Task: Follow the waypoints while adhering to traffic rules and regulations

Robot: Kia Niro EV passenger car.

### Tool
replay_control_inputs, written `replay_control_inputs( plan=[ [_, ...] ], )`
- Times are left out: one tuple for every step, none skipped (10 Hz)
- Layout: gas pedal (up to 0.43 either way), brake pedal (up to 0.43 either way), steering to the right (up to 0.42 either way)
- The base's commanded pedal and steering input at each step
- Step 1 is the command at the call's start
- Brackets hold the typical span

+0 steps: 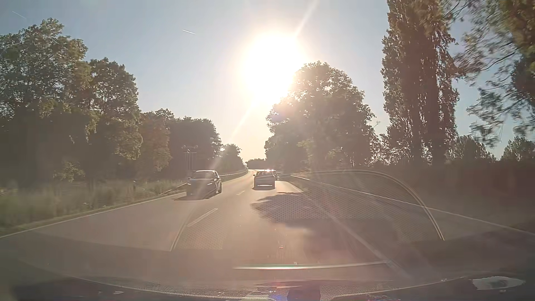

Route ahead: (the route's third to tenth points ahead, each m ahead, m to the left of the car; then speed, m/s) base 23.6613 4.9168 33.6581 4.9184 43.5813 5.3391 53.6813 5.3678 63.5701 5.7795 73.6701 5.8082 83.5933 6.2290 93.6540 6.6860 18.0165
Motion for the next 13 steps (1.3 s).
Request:
replay_control_inputs(
  plan=[
    [0.087,0.0,-0.003],
    [0.087,0.0,-0.003],
    [0.087,0.0,-0.003],
    [0.087,0.0,-0.003],
    [0.087,0.0,-0.003],
    [0.087,0.0,-0.003],
    [0.087,0.0,-0.003],
    [0.087,0.0,-0.003],
    [0.087,0.0,-0.003],
    [0.087,0.0,-0.004],
    [0.087,0.0,-0.004],
    [0.087,0.0,-0.004],
    [0.087,0.0,-0.004]
  ],
)
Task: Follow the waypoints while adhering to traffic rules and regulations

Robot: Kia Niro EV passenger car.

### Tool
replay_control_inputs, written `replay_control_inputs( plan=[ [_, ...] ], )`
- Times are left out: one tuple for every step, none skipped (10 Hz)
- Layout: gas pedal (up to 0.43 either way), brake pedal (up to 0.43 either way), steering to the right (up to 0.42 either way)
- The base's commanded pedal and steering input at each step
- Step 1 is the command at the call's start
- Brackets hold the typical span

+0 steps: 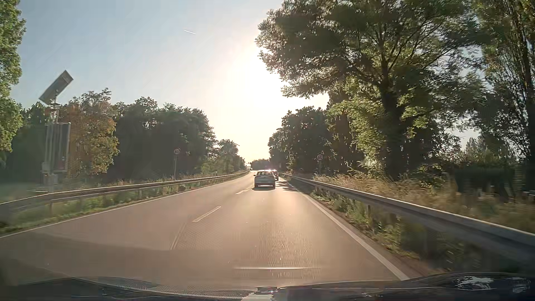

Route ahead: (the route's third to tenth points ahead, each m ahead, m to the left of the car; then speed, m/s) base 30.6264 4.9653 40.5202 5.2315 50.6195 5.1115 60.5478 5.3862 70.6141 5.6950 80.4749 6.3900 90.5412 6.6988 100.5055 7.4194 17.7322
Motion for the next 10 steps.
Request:
replay_control_inputs(
  plan=[
    [0.087,0.0,-0.004],
    [0.087,0.0,-0.004],
    [0.087,0.0,-0.004],
    [0.087,0.0,-0.004],
    [0.087,0.0,-0.004],
    [0.087,0.0,-0.004],
    [0.087,0.0,-0.004],
    [0.087,0.0,-0.004],
    [0.087,0.0,-0.004],
    [0.087,0.0,-0.004]
  ],
)
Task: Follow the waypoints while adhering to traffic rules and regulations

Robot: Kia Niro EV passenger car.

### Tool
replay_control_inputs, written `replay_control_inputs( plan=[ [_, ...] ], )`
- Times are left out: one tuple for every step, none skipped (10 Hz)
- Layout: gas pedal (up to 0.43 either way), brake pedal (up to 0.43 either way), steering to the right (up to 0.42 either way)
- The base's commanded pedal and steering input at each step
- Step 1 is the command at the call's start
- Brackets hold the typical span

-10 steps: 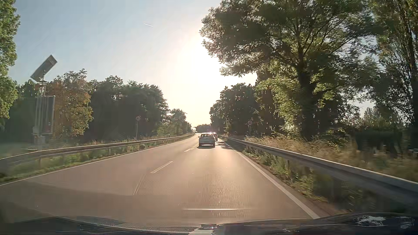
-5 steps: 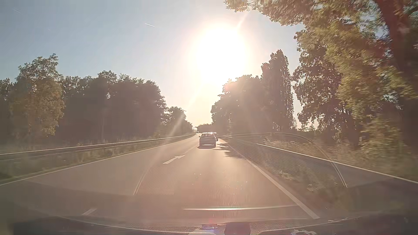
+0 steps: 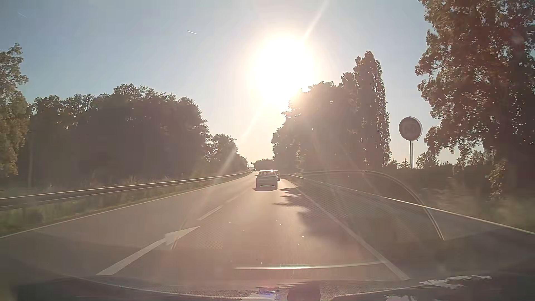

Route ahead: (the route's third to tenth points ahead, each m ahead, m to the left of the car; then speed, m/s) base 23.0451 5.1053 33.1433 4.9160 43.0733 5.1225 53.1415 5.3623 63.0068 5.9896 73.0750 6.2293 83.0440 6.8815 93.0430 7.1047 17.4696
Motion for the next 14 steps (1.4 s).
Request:
replay_control_inputs(
  plan=[
    [0.087,0.0,-0.004],
    [0.087,0.0,-0.004],
    [0.087,0.0,-0.004],
    [0.087,0.0,-0.003],
    [0.087,0.0,-0.003],
    [0.087,0.0,-0.004],
    [0.087,0.0,-0.004],
    [0.079,0.0,-0.004],
    [0.059,0.0,-0.003],
    [0.028,0.0,-0.003],
    [0.008,0.0,-0.003],
    [0.0,0.0,-0.003],
    [0.0,0.0,-0.003],
    [0.0,0.0,-0.003]
  ],
)
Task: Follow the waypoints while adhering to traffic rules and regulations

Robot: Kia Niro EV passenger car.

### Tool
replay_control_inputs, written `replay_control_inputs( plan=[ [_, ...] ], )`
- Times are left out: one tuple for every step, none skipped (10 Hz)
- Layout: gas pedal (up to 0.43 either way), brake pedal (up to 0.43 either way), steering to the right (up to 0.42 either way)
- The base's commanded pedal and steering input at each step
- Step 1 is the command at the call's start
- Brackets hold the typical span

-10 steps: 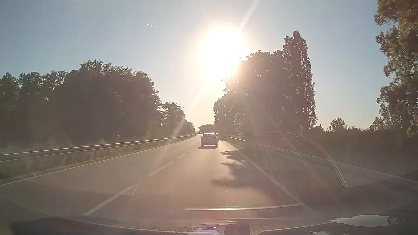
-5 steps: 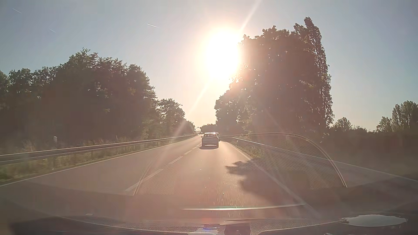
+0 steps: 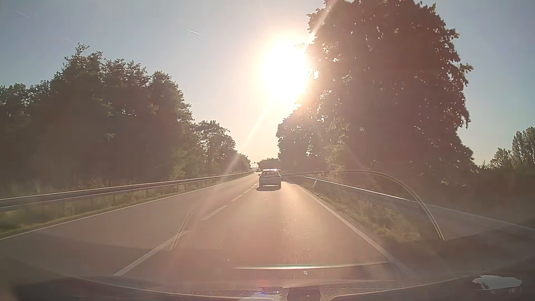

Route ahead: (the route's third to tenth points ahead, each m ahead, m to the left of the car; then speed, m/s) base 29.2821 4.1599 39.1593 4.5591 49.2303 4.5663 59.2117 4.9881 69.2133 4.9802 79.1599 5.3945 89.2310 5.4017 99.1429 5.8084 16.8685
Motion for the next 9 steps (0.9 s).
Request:
replay_control_inputs(
  plan=[
    [0.0,0.0,-0.001],
    [0.0,0.0,-0.001],
    [0.0,0.0,-0.001],
    [0.0,0.0,-0.001],
    [0.0,0.0,-0.002],
    [0.0,0.0,0.0],
    [0.0,0.0,0.0],
    [0.0,0.0,0.0],
    [0.0,0.0,0.0]
  ],
)
